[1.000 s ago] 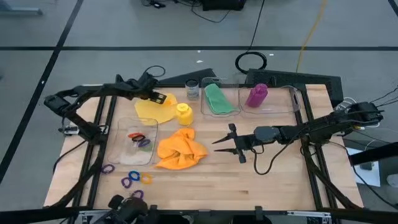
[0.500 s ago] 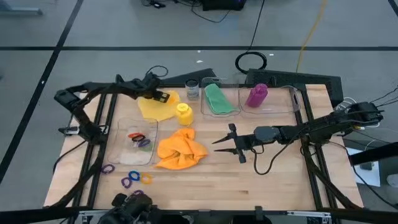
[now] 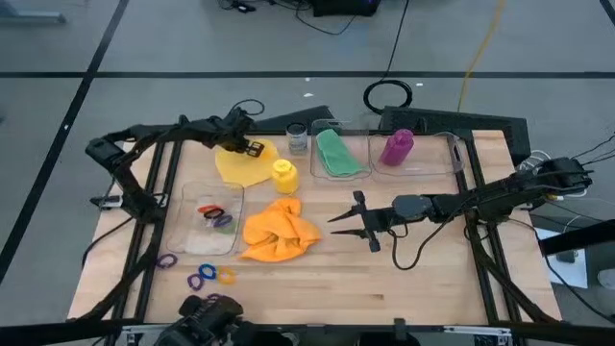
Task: Pick & Place Sports Items
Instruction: Put the top left yellow spring keychain into the bottom transparent bin
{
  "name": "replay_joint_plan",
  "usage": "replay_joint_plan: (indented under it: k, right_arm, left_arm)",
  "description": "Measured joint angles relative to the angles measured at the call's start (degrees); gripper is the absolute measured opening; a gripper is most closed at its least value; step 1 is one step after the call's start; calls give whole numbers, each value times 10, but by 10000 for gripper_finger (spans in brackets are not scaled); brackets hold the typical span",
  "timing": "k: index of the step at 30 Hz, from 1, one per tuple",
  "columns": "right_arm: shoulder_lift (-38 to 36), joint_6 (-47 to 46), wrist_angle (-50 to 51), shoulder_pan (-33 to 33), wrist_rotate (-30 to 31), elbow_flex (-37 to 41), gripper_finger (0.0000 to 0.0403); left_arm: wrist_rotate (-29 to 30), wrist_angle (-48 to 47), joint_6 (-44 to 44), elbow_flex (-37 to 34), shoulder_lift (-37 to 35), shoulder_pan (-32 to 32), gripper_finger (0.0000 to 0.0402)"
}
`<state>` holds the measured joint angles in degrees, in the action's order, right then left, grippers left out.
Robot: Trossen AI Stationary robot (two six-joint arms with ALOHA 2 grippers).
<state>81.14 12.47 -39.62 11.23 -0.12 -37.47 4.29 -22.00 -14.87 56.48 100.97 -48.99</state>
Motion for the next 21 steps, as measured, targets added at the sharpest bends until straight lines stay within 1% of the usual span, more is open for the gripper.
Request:
replay_joint_plan:
  k: [3,5,11,18,21]
  right_arm:
    - [0,0,0,0,0,0,134]
    - [0,0,0,0,0,0,134]
    - [0,0,6,0,0,0,134]
    - [0,0,10,0,0,0,134]
    - [0,0,10,0,0,0,134]
  left_arm:
    - [1,-23,11,18,0,8,16]
    - [5,-38,17,33,0,13,8]
    - [18,-76,26,67,-1,30,9]
    - [18,-90,31,76,-1,38,8]
    - [31,-96,32,76,-1,37,8]
